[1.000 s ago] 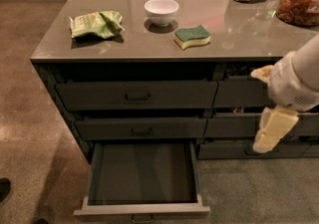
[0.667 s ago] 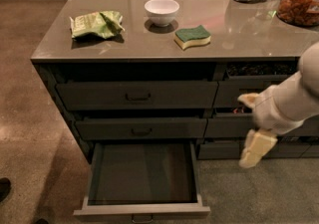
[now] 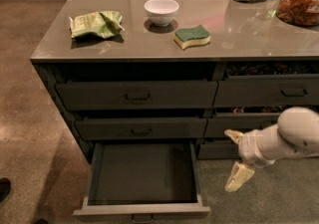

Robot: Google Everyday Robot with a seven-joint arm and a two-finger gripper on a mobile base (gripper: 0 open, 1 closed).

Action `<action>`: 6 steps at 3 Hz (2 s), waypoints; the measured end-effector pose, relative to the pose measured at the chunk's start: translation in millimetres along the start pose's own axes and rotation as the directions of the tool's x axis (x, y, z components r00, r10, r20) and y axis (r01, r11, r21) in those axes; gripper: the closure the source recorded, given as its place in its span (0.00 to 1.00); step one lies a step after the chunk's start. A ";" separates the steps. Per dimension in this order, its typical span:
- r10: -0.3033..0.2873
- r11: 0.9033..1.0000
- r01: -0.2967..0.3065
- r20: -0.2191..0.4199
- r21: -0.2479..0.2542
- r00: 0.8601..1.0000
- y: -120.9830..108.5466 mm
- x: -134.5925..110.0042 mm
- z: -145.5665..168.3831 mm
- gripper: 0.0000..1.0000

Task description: Close bottom drawer

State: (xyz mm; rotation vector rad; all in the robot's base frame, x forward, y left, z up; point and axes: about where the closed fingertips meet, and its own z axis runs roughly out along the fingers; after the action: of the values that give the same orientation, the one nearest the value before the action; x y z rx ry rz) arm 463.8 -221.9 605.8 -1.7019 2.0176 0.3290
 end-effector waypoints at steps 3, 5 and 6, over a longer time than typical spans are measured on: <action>-0.012 0.999 0.015 0.072 -0.048 0.997 17.2 27.3 57.0 0.00; -0.030 0.989 0.058 0.198 -0.135 0.980 39.1 81.0 173.4 0.00; -0.015 0.980 0.066 0.260 -0.189 0.966 57.1 101.2 239.0 0.00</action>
Offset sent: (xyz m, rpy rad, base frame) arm -0.0059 0.0048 -0.0331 0.0318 0.0459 0.0063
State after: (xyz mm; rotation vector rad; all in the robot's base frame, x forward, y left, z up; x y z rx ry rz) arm 445.0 -184.3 343.4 -1.7125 1.8070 0.7182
